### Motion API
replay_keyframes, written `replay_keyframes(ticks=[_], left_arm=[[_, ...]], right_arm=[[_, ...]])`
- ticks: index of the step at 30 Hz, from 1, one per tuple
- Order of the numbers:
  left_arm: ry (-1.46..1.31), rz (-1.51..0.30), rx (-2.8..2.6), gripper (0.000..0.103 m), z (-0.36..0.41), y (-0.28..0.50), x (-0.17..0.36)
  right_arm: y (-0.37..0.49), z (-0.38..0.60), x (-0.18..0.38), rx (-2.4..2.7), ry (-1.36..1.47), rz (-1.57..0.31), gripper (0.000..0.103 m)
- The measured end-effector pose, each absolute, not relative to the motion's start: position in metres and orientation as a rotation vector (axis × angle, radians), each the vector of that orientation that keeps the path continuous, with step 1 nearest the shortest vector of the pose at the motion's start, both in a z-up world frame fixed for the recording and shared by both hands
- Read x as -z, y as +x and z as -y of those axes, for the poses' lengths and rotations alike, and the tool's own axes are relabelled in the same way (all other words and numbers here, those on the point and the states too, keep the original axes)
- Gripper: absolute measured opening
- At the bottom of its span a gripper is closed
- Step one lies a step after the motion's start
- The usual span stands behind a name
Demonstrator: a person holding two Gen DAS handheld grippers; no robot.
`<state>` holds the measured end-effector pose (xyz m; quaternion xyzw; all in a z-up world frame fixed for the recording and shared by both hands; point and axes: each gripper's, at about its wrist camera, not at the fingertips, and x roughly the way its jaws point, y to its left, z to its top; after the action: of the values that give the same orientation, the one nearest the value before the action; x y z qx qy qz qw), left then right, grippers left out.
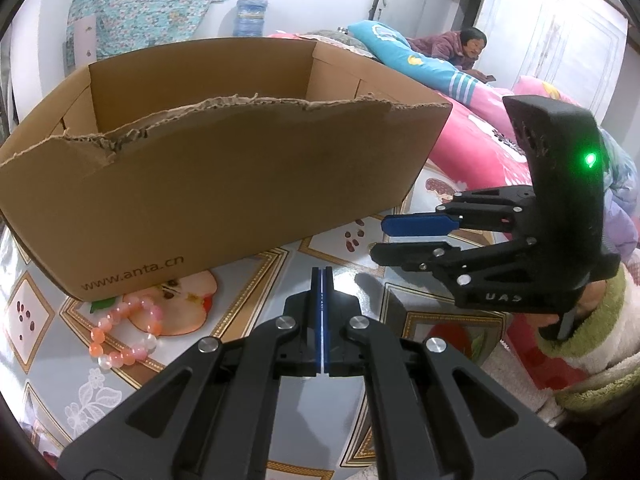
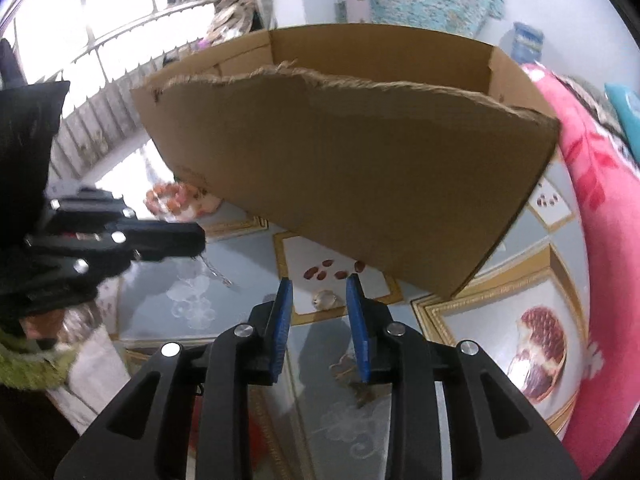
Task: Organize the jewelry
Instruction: 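Lift the gold hoop with the right gripper while the left gripper holds the studs, then carry the studs in the left gripper and the hoop in the right gripper over the box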
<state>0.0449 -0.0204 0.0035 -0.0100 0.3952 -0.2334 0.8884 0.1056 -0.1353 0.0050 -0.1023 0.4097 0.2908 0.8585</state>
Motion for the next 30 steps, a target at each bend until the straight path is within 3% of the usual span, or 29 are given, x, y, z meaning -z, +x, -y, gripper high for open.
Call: replay_keyframes(ticks=[3, 6, 18, 30], left_arm=[[-0.023, -0.822, 0.482, 0.000, 0.020, 0.045, -0.003], [-0.022, -0.823, 0.479, 0.000, 0.020, 0.045, -0.003], [-0.020, -0.801, 0.476, 0.000, 0.016, 0.039, -0.012], [-0.067, -0.637, 0.525, 0.000, -0.014, 0.017, -0.087]], right_arm=[[0.107, 0.132, 0.001, -0.626, -0.279, -0.846, 0.027], [0.108, 0.134, 0.001, -0.671, -0.268, -0.847, 0.012], [0.102, 0.154, -0.007, -0.668, -0.186, -0.824, 0.012], [0.073, 0.170, -0.094, -0.711, -0.126, -0.573, 0.012]])
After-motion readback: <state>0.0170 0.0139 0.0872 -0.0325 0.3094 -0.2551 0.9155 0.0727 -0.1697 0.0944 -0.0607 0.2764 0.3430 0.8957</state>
